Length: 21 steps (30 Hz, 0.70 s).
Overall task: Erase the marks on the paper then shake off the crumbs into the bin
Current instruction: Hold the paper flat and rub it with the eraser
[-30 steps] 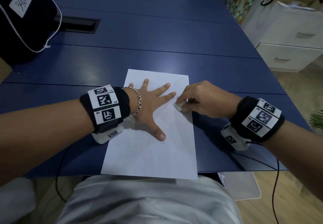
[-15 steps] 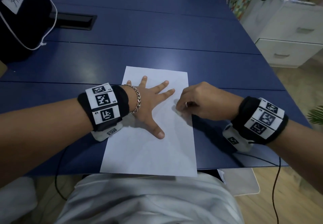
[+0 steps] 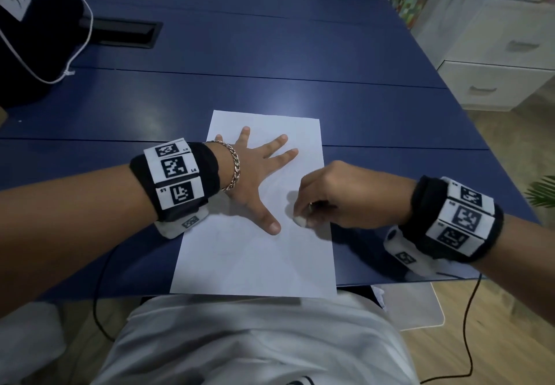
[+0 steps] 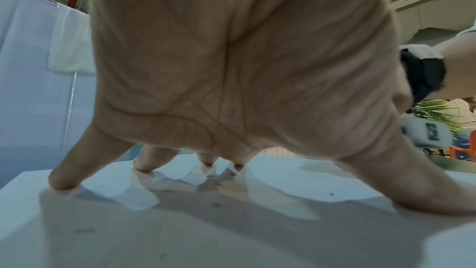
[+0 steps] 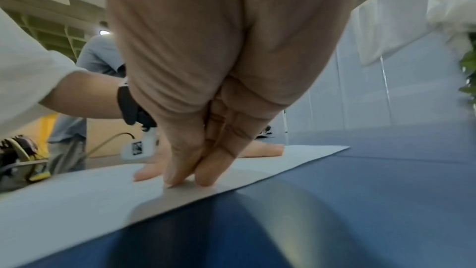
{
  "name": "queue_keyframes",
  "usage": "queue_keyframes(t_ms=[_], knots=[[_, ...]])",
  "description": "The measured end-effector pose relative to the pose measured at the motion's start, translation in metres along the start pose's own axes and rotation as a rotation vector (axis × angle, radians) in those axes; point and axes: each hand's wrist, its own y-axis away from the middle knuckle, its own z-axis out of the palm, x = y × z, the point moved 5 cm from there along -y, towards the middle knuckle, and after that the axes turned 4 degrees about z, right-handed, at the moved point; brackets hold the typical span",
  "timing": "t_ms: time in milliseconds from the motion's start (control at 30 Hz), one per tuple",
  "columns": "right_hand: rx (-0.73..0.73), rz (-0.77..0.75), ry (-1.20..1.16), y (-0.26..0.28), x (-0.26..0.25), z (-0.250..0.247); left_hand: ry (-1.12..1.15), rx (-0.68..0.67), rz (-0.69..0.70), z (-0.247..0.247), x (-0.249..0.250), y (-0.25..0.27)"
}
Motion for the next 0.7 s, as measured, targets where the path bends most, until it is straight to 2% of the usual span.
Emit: queue_keyframes(t_ms=[133, 300, 467, 567, 700], knots=[[0.14, 0.11, -0.006, -0.007, 0.025, -0.014, 0.026, 0.001, 0.005, -0.001, 0.0, 0.002], [0.027, 0.015, 0.062, -0.002, -0.003, 0.003, 0.015, -0.006, -0.003, -0.001, 0.0, 0.002], [0.21, 0.162, 0.015, 0.003, 0.025, -0.025, 0.047, 0.013, 0.014, 0.0, 0.0, 0.003], [0.149, 0.145, 0.021, 0.004, 0.016, -0.011, 0.098, 0.082, 0.029, 0.0, -0.006, 0.006], [0.12, 0.208, 0.015, 0.005, 0.021, -0.003, 0.017, 0.143, 0.047, 0.005, -0.027, 0.02]])
